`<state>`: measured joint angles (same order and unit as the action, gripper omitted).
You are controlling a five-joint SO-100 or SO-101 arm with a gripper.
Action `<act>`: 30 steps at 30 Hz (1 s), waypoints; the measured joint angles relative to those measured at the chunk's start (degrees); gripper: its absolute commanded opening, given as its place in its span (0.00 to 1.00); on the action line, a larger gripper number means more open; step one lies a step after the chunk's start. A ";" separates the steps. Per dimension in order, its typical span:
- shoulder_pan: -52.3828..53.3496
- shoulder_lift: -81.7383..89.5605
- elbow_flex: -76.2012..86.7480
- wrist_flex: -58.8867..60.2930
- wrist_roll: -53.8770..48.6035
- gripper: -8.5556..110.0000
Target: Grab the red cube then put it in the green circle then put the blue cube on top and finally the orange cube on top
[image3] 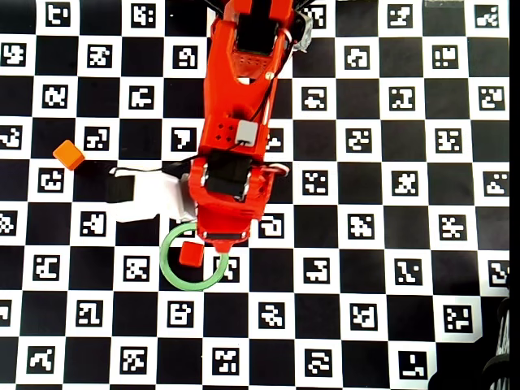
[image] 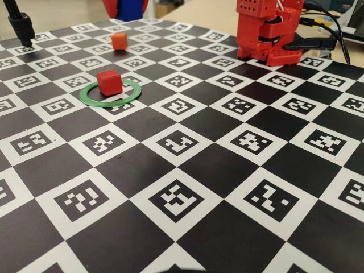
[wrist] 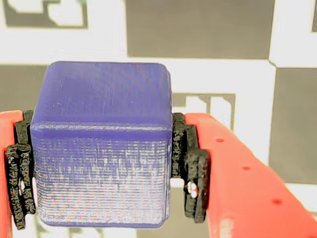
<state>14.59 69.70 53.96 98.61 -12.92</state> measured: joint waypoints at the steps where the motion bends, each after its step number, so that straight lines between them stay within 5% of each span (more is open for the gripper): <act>1: 0.35 -0.88 -0.88 0.00 -0.18 0.17; 30: 4.04 -9.58 6.50 -16.44 1.41 0.17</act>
<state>18.63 60.12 60.47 82.18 -11.51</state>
